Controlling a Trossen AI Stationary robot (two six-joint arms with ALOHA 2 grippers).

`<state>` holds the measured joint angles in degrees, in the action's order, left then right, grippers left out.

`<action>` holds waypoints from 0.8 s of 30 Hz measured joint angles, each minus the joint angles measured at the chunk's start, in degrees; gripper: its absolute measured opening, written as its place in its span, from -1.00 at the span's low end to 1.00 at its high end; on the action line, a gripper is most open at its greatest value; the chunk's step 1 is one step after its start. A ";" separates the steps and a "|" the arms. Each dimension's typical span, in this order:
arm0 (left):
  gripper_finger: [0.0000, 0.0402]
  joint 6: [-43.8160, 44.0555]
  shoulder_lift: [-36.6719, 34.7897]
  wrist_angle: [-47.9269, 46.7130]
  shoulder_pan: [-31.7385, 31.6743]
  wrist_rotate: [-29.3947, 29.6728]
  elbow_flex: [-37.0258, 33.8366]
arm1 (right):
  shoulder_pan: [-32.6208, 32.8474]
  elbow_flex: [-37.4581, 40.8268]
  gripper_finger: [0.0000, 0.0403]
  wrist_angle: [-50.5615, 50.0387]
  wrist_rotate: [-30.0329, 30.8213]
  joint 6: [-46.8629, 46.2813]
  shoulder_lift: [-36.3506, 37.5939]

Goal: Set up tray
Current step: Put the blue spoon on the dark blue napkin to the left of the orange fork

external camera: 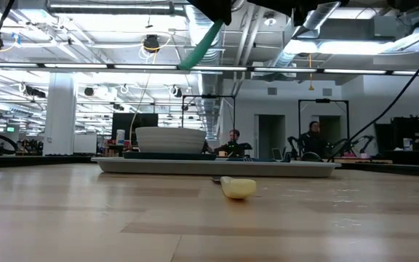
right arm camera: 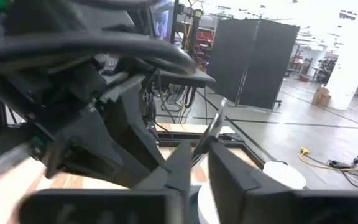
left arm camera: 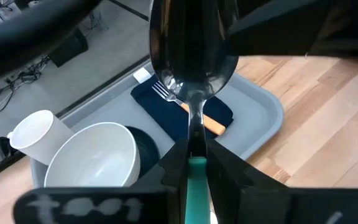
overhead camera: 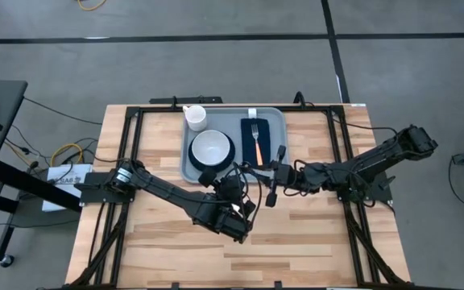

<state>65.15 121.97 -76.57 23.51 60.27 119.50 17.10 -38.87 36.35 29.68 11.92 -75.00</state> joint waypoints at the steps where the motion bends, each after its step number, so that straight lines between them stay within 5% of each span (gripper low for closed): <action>1: -0.85 -0.01 0.00 -0.01 -0.03 -0.01 0.00 | 0.00 -0.02 -0.83 0.15 -0.03 -0.14 0.00; 8: -0.79 -0.63 0.00 -0.02 -0.02 -1.35 0.00 | 0.04 -0.04 -0.99 -0.10 -0.13 -0.39 0.04; 24: -0.83 -3.19 0.00 0.09 0.00 -2.45 0.00 | 0.02 -0.04 -0.95 -0.23 -1.49 -0.96 0.02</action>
<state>61.96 121.97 -76.48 23.51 57.82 119.50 17.12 -38.92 36.12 28.18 10.96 -74.98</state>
